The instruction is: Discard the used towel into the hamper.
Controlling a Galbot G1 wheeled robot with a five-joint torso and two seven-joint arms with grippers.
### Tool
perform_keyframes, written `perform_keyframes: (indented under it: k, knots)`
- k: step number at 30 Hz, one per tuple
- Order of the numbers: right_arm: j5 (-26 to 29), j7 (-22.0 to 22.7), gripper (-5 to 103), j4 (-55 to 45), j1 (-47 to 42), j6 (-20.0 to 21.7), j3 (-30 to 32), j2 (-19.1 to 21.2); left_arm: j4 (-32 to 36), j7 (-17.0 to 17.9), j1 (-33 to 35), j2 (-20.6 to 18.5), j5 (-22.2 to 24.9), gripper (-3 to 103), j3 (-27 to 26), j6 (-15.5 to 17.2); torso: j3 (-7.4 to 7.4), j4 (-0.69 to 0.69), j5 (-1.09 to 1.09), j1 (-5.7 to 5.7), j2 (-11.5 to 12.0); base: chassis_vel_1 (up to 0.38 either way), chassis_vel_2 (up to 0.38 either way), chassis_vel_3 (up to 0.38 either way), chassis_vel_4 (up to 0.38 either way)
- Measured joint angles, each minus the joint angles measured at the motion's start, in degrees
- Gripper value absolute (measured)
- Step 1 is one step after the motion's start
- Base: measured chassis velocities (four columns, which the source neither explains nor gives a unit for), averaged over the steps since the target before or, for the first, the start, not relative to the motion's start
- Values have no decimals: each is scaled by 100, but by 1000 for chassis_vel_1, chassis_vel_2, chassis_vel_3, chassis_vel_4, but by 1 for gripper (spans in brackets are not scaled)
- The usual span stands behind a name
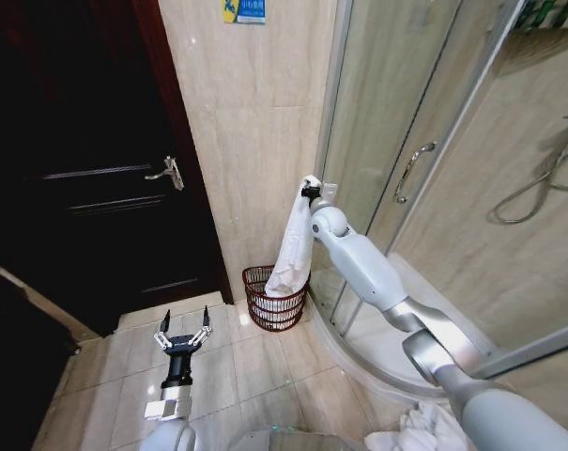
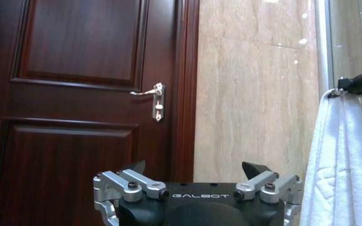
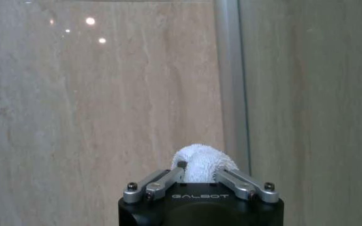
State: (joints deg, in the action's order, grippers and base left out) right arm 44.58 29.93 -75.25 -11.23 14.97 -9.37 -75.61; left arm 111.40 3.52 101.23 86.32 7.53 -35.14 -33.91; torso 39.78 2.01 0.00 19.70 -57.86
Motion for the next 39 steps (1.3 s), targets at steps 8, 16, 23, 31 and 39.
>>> perform_keyframes:
  k: [8,16,23,31,39]
  knots:
    - [37,10,3,-48,-2,1,0,28,-15,-4,3,5,-45,100,11,-25,-115,1,0,-93,210,50,48,58,47]
    - [33,15,3,-64,-67,2,61,68,-71,40,-1,2,-182,100,-54,-114,-213,3,0,-173,389,22,28,29,28]
    - [37,14,3,-103,-82,1,86,137,-70,47,2,32,-211,100,-9,-114,-286,1,0,-238,529,0,0,0,0]
    - [212,50,3,-199,-73,12,56,153,-75,47,16,56,-231,100,2,-129,-383,2,0,-316,704,0,0,0,0]
    - [240,58,3,-222,-42,16,29,158,-80,49,27,69,-253,100,-7,-145,-503,2,0,-413,919,0,0,0,0]
